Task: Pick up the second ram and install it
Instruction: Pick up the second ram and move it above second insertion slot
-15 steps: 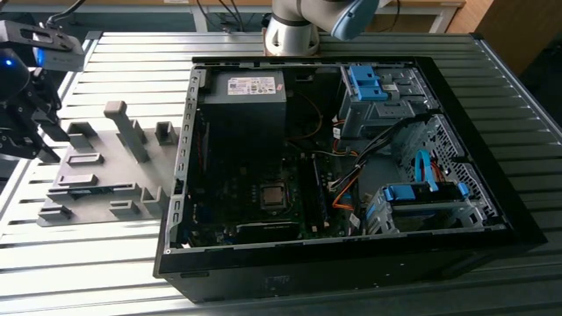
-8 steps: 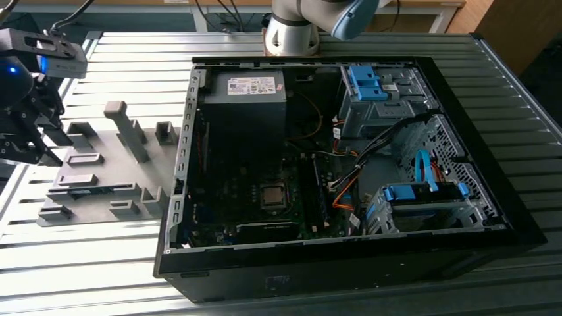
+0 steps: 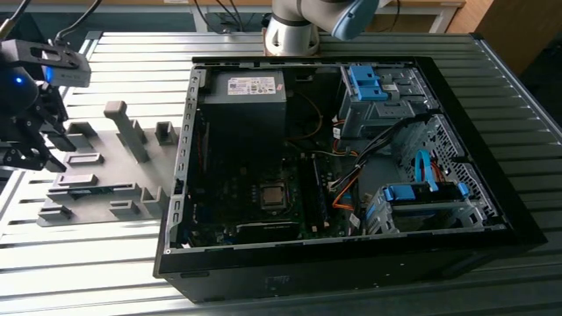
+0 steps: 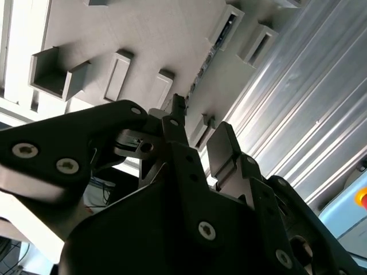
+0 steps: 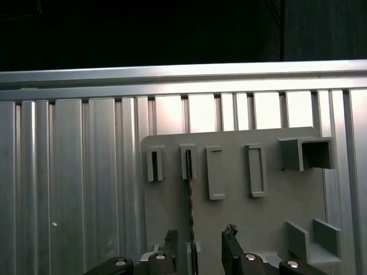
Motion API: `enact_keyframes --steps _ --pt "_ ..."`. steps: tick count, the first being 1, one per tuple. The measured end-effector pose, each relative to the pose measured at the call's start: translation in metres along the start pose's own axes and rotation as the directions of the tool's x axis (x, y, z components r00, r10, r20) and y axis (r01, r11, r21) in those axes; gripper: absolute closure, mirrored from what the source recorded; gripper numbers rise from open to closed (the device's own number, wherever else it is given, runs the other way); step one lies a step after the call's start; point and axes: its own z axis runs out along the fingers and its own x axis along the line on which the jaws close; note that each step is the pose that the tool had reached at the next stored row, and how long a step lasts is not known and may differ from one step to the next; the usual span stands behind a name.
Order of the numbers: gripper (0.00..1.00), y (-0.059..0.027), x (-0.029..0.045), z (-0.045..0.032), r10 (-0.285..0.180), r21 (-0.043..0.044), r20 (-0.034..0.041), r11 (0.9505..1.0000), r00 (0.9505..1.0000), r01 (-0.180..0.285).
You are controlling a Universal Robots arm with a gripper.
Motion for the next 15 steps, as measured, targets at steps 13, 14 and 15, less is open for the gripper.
enact_keyframes --steps 13,14,15 --pt "0.57 0.0006 0.0055 0.0225 0.000 0.0003 0.0001 1.0000 1.0000 0.000" --pt "0.57 0.0006 0.0055 0.0224 0.000 0.0003 0.0001 1.0000 1.0000 0.000" --pt "0.57 0.0006 0.0055 0.0225 0.000 0.0004 0.0001 1.0000 1.0000 0.000"
